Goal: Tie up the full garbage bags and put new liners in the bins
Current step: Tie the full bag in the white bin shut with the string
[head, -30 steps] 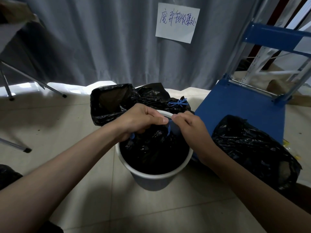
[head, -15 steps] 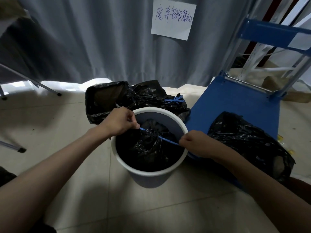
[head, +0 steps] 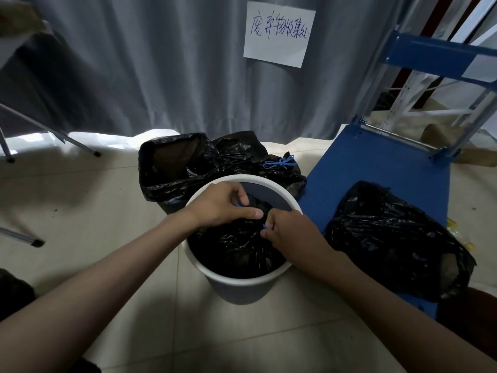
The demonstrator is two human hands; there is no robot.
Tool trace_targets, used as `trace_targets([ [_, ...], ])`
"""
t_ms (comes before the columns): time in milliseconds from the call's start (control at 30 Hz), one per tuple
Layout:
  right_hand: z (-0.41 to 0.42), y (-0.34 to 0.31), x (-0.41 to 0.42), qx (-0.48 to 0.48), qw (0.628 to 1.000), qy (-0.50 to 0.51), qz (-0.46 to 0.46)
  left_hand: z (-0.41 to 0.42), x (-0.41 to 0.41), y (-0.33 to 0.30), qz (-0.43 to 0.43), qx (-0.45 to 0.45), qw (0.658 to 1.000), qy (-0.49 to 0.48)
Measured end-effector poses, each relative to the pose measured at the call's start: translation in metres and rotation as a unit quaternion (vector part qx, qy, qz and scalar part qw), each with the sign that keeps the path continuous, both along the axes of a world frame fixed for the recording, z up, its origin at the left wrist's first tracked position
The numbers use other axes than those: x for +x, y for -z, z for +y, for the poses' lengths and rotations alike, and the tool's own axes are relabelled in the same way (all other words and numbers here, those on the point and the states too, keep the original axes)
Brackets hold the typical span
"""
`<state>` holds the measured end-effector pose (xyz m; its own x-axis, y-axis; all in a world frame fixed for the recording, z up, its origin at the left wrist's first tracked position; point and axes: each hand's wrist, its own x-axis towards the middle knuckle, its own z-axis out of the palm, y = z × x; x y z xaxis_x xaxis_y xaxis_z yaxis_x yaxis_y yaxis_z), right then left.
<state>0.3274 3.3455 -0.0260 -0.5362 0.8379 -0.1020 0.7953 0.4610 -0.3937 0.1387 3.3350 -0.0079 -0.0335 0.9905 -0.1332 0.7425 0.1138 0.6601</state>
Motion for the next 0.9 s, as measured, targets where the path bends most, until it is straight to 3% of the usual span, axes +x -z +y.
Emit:
trace_targets([
  [167,0.003,-0.004,0.001,-0.022,0.999,0.02,0.034,0.003,0.004,0.012,0.009,-0.016,1.0,0.022],
  [267,0.003,-0.008,0.001,-0.016,0.999,0.013,0.047,0.002,0.006,0.019,0.106,-0.02,0.994,0.025],
  [433,0.002,-0.01,-0.001,-0.05,0.993,0.001,0.111,0.001,0.006,0.025,0.293,0.01,0.956,0.014],
  [533,0.006,-0.009,0.002,-0.046,0.992,0.004,0.117,0.004,-0.007,0.016,0.256,-0.035,0.965,0.046],
  [600,0.008,-0.008,0.004,-0.043,0.992,0.005,0.118,0.006,-0.012,0.004,0.151,-0.073,0.981,0.094],
  [700,0.008,-0.009,0.005,-0.043,0.992,-0.003,0.121,0.005,-0.007,-0.011,0.024,-0.048,0.987,0.152],
  [767,0.007,-0.011,0.004,-0.041,0.991,-0.012,0.125,0.005,-0.003,-0.01,0.042,-0.015,0.985,0.166],
  [900,0.005,-0.013,0.001,-0.038,0.99,-0.015,0.135,0.007,0.001,0.006,0.157,0.038,0.976,0.149],
])
